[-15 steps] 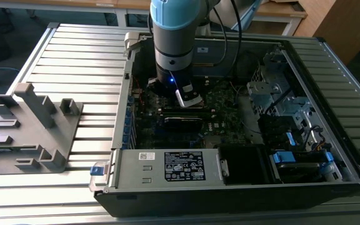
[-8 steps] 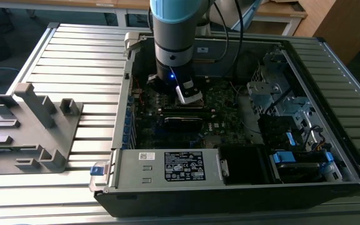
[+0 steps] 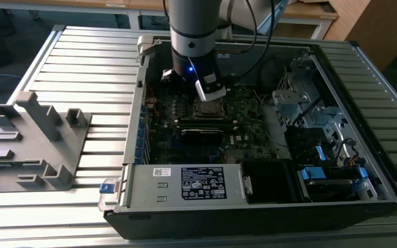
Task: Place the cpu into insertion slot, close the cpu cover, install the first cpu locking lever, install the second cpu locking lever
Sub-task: 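Install the second cpu locking lever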
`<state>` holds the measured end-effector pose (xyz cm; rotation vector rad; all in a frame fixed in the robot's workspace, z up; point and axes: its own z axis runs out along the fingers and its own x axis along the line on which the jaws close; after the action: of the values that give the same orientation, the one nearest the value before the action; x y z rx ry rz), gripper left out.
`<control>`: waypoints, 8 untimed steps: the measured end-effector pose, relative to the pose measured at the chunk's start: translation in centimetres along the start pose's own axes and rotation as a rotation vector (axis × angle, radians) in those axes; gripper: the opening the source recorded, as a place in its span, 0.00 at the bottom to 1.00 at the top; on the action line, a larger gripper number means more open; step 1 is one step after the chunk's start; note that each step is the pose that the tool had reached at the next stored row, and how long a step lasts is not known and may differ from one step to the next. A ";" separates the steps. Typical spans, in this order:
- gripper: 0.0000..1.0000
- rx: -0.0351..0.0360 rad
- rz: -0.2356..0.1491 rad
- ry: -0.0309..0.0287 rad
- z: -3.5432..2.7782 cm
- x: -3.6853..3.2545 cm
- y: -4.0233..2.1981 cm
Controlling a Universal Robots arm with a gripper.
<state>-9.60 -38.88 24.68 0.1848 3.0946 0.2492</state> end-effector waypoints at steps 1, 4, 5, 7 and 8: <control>0.10 0.0001 0.000 0.0001 -0.26 -0.01 0.04; 0.10 0.0009 0.000 -0.0001 -0.32 -0.17 0.07; 0.10 0.0015 0.000 -0.0001 -0.32 -0.30 0.09; 0.10 0.0026 0.001 0.0002 -0.30 -0.65 0.13; 0.10 0.0028 0.001 0.0005 -0.30 -0.84 0.15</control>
<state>-8.76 -38.88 25.01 0.1861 3.0956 0.2450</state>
